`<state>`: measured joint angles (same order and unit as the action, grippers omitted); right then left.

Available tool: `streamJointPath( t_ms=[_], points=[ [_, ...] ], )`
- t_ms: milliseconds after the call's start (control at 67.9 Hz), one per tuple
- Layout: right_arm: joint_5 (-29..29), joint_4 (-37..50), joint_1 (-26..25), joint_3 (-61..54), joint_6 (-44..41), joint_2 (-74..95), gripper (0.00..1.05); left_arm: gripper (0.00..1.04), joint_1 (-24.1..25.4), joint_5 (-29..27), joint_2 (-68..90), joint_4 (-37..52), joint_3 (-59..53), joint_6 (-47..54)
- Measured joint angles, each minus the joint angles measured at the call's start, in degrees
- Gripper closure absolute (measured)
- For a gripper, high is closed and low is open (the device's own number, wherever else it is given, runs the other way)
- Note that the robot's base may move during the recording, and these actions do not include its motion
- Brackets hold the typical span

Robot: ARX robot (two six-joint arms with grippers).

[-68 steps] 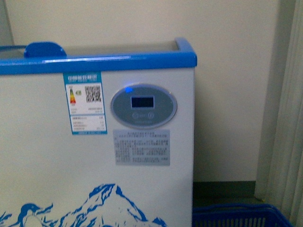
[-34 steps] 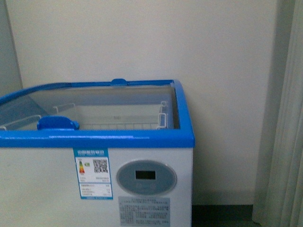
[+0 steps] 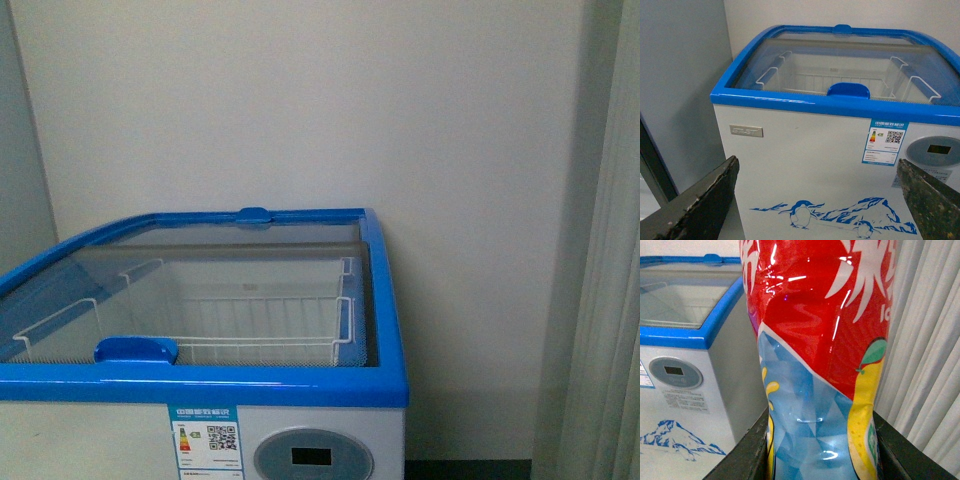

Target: Put drink in fridge

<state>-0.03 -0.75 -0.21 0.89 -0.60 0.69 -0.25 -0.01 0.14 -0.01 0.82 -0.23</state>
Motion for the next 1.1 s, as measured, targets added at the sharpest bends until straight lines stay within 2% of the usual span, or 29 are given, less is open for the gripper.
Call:
streamJointPath(
  t_ms=[486, 530, 574, 604, 677, 707, 898, 1104],
  points=[
    [0.02, 0.00, 0.00, 0.00, 0.02, 0.00, 0.64, 0.08, 0.00, 0.00, 0.00, 0.00, 0.00, 0.00],
    [0.02, 0.00, 0.00, 0.00, 0.00, 0.00, 0.64, 0.08, -1.07, -4.13, 0.35, 0.42, 0.00, -0.90],
    [-0.02, 0.00, 0.00, 0.00, 0.00, 0.00, 0.64, 0.08, -4.59, -14.67, 1.40, 1.11, 0.00, -3.65],
    [0.02, 0.00, 0.00, 0.00, 0.02, 0.00, 0.64, 0.08, -6.23, -19.30, 1.77, 1.18, 0.00, -4.59],
    [0.02, 0.00, 0.00, 0.00, 0.00, 0.00, 0.64, 0.08, -8.28, -25.68, 2.16, 1.20, 0.00, -5.84],
    [0.02, 0.00, 0.00, 0.00, 0.00, 0.00, 0.64, 0.08, -8.61, -26.38, 2.16, 1.20, 0.00, -5.99],
    [0.02, 0.00, 0.00, 0.00, 0.02, 0.00, 0.64, 0.08, -11.13, -25.00, 3.63, 0.09, 0.09, -6.34],
    [-0.11, 0.00, 0.02, 0.00, 0.02, 0.00, 0.64, 0.08, -8.31, -15.54, 12.39, 3.34, 1.42, -4.57]
  ],
)
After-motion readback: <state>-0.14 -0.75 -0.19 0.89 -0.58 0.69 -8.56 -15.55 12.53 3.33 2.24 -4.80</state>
